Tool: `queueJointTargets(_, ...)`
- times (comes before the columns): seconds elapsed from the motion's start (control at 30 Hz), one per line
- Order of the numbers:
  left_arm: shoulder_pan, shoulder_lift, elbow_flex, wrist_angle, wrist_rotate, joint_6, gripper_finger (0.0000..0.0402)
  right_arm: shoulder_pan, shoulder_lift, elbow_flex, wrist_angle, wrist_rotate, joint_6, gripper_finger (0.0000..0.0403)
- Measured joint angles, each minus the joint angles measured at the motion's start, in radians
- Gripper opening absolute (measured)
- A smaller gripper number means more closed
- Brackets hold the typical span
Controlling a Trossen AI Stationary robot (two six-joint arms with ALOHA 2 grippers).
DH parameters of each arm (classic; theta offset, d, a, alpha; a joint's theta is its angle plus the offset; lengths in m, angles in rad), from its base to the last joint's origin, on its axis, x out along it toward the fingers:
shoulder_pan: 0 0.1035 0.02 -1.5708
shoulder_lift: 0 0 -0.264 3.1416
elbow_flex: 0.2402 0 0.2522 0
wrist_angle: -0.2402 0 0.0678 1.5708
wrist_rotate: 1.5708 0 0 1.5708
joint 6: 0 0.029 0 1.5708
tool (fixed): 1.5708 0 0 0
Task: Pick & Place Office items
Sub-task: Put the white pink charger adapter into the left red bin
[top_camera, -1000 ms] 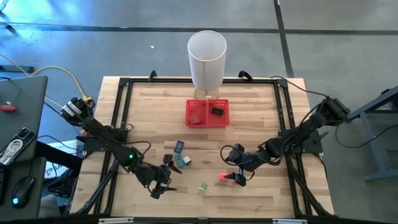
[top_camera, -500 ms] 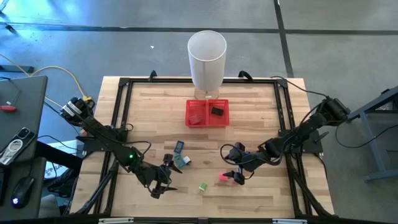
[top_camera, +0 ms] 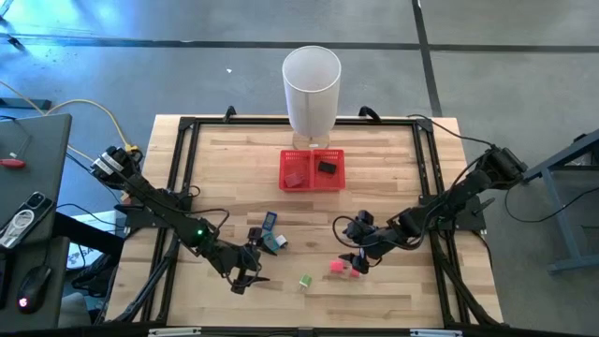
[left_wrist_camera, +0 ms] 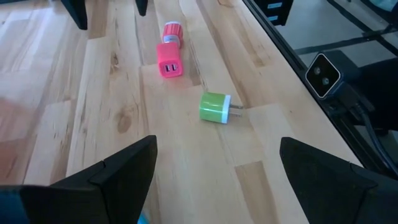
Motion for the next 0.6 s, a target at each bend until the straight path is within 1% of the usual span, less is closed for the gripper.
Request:
queueJointTargets(0.3, 0.000, 0.000, 0.000, 0.000, 0.000, 0.080, 0.0332, 0.025, 0.000, 0.000, 0.003, -0.002, 0.022, 0.0375)
queueJointTargets(0.6, 0.000, 0.000, 0.000, 0.000, 0.000, 0.085, 0.0332, 0.088, 0.000, 0.000, 0.000, -0.002, 0.056, 0.0375)
